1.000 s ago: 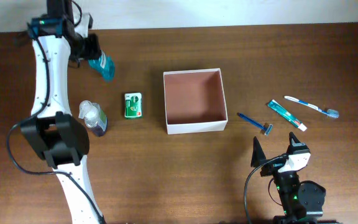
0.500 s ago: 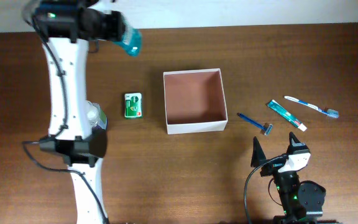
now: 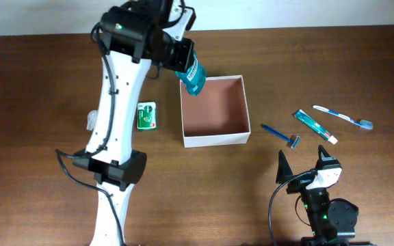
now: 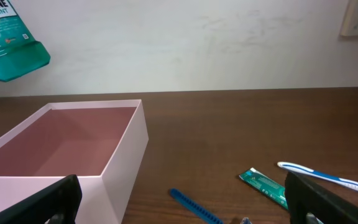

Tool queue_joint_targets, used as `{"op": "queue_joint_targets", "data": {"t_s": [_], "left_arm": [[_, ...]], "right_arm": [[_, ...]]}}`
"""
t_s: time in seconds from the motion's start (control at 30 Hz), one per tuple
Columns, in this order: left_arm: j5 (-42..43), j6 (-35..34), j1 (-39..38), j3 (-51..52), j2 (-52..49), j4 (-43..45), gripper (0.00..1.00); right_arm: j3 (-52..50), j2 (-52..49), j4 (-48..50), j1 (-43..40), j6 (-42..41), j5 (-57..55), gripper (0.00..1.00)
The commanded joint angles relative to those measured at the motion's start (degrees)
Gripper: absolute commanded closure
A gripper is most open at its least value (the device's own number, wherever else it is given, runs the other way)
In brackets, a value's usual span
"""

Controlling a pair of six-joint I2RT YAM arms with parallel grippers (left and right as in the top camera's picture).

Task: Pack container
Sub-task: 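Lift the mouthwash bottle and carry it over the box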

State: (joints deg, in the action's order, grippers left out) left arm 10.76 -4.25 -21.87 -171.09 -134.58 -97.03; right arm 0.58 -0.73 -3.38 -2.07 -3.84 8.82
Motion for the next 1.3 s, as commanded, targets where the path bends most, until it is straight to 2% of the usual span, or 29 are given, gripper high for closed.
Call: {"op": "queue_joint_targets", "data": {"t_s": [0.0,0.2,0.3,0.53,0.67,0.93,1.27], "left_arm": [[-4.3,-6.0,-1.3,1.6,0.4,0.3,0.91],[-6.1,-10.3,-2.8,8.2,0.4,0.7,0.91],[-7.2,-13.6,-2.9,13.0,0.4,3.1,0.91],[-7.2,-14.4,-3.1,22.8,0.4,9.2,0.91],[-11.1,-18.1,-3.2,26.4,0.4,11.9,0.91],[-11.6,-18.2,-3.2,30.4,0.4,16.3,0.91],[-17.7,-18.2,-3.5,31.7,0.3,17.9,0.91]], "right_arm": [[-0.3,0.5,-0.3,-0.3,0.4,-0.5,0.01],[-0.3,0.5,-0.3,-0.3,0.4,-0.5,0.02],[-0.3,0.5,-0.3,-0.3,0.4,-0.5,0.01],[-0.3,0.5,-0.3,-0.3,0.4,-0.5,0.02],[-0.3,0.5,-0.3,-0.3,0.4,-0.5,0.01],[-0.3,0.5,-0.3,-0.3,0.4,-0.5,0.01],[-0.3,0.5,-0.3,-0.3,0.4,-0.5,0.02]]}}
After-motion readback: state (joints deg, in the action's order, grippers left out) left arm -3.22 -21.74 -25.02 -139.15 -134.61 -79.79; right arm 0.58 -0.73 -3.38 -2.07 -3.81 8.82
